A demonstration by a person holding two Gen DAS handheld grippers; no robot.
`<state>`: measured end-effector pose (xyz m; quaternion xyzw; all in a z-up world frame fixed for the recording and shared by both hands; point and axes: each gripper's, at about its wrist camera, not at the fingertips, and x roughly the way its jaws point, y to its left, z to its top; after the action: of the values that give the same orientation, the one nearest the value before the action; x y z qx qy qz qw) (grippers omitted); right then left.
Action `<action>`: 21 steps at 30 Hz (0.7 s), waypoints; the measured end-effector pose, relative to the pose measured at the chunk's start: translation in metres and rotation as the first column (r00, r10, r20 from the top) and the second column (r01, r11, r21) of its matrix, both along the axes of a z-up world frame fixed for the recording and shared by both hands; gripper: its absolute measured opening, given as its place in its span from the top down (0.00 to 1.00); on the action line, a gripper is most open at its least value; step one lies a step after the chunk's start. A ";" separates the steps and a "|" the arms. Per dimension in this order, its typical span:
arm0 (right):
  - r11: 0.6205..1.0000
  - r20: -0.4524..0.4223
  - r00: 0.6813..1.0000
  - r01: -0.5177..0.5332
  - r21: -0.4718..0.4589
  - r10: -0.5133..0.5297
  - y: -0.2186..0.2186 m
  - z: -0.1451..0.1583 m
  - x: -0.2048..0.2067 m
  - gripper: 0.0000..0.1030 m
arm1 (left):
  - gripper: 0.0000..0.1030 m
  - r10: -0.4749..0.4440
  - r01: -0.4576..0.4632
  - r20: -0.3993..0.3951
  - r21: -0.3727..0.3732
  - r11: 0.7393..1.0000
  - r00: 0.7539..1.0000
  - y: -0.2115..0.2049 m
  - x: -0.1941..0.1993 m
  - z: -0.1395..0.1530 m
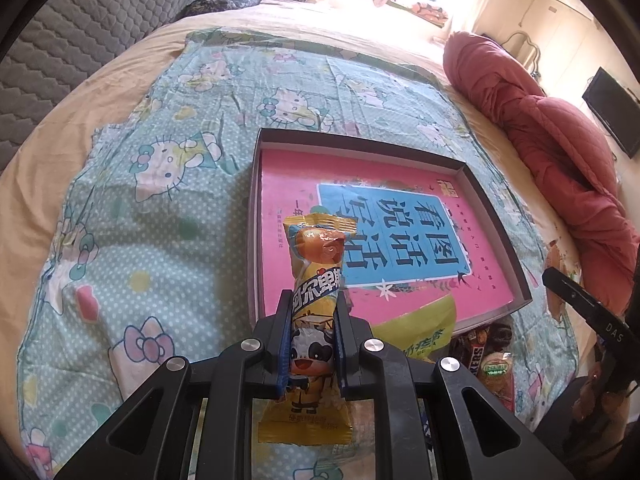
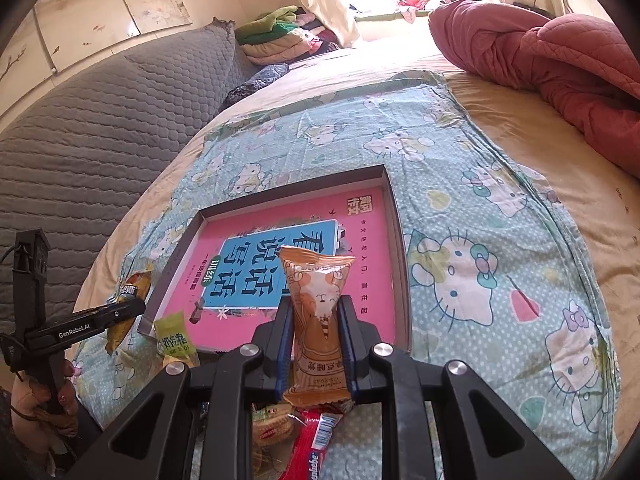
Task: Organize snacks
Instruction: 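Lift both held snacks and carry them over the pink book tray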
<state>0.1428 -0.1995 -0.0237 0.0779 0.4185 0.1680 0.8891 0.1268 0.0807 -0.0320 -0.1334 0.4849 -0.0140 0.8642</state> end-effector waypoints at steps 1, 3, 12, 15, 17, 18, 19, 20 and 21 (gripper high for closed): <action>1.000 0.002 1.000 0.000 -0.004 0.000 0.001 0.000 0.003 0.79 | 0.83 -0.001 0.001 -0.001 0.000 1.000 1.000 0.000 0.001 -0.001; 1.000 -0.004 1.000 -0.006 -0.006 0.006 0.004 -0.003 0.008 0.79 | 0.83 -0.010 0.010 -0.005 0.005 1.000 1.000 -0.003 0.005 -0.003; 0.999 -0.025 0.999 -0.032 -0.034 0.031 0.016 -0.012 0.026 0.79 | 0.83 -0.037 0.037 -0.014 0.026 0.999 0.999 -0.011 0.021 -0.008; 0.998 -0.032 0.999 -0.036 -0.047 0.034 0.019 -0.016 0.030 0.79 | 0.83 -0.042 0.042 -0.015 0.026 0.999 0.999 -0.012 0.025 -0.008; 0.998 -0.037 0.999 -0.034 -0.055 0.032 0.019 -0.019 0.033 0.79 | 0.83 -0.045 0.046 -0.018 0.029 0.999 0.999 -0.013 0.028 -0.009; 0.998 -0.040 0.999 -0.034 -0.059 0.031 0.019 -0.021 0.034 0.79 | 0.83 -0.047 0.048 -0.020 0.029 0.998 0.999 -0.013 0.029 -0.011; 0.997 -0.045 0.999 -0.030 -0.065 0.027 0.019 -0.023 0.036 0.79 | 0.83 -0.048 0.048 -0.023 0.030 0.998 0.999 -0.014 0.031 -0.013; 0.997 -0.049 0.999 -0.027 -0.069 0.024 0.019 -0.024 0.037 0.79 | 0.83 -0.050 0.051 -0.029 0.030 0.998 0.998 -0.014 0.033 -0.015; 0.997 -0.058 0.998 -0.028 -0.070 0.024 0.019 -0.027 0.037 0.79 | 0.83 -0.052 0.052 -0.034 0.026 0.998 0.998 -0.015 0.034 -0.017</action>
<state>0.1802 -0.1807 -0.0504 0.0456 0.4504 0.1621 0.8768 0.1608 0.0657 -0.0491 -0.1091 0.5027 -0.0277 0.8571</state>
